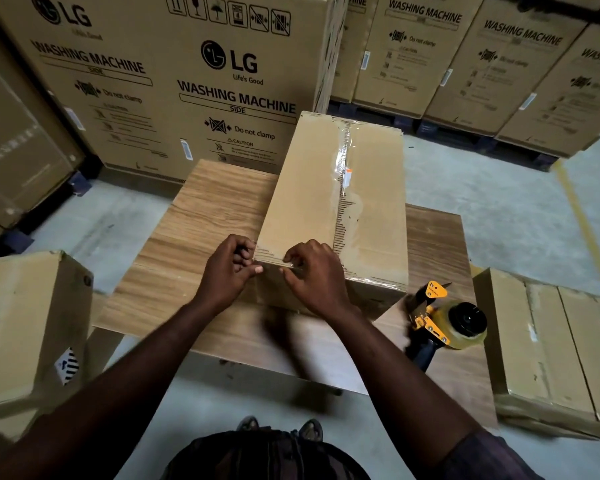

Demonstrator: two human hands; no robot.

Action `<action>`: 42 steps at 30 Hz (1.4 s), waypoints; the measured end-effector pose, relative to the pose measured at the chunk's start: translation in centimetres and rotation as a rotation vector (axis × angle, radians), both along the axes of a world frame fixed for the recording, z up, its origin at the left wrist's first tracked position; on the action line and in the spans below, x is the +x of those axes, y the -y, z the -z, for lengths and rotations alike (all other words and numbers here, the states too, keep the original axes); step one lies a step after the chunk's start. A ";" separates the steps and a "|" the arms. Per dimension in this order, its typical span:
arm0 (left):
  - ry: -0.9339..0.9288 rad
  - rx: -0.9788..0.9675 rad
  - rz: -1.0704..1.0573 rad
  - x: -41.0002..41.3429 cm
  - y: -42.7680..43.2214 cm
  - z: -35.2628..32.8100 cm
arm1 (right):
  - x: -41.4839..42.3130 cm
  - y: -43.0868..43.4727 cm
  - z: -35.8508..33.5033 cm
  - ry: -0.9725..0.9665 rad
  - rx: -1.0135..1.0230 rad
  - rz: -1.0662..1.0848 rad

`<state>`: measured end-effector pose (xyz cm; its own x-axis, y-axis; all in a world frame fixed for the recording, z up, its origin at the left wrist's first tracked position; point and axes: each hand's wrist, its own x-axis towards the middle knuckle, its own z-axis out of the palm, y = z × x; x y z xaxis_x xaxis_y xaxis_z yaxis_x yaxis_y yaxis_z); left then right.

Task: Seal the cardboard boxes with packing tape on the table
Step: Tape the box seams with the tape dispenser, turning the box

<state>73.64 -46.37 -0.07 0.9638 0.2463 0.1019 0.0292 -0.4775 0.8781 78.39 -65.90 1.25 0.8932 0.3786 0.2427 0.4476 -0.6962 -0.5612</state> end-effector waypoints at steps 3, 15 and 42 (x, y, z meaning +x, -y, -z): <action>-0.003 -0.108 -0.141 -0.6 1.7 0.9 | 0.2 -1.2 -0.9 -0.035 -0.018 0.012; -0.308 -0.334 -0.072 -2.6 3.4 5.0 | -0.3 -4.6 -0.7 0.137 -0.241 0.045; -0.459 0.224 0.009 -0.9 2.4 1.1 | -0.8 -1.9 -0.6 0.062 -0.082 -0.052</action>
<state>72.69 -48.74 -1.19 0.9236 0.2582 -0.2832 0.3829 -0.6545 0.6520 77.62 -63.97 1.83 0.8562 0.4447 0.2631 0.5162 -0.7134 -0.4739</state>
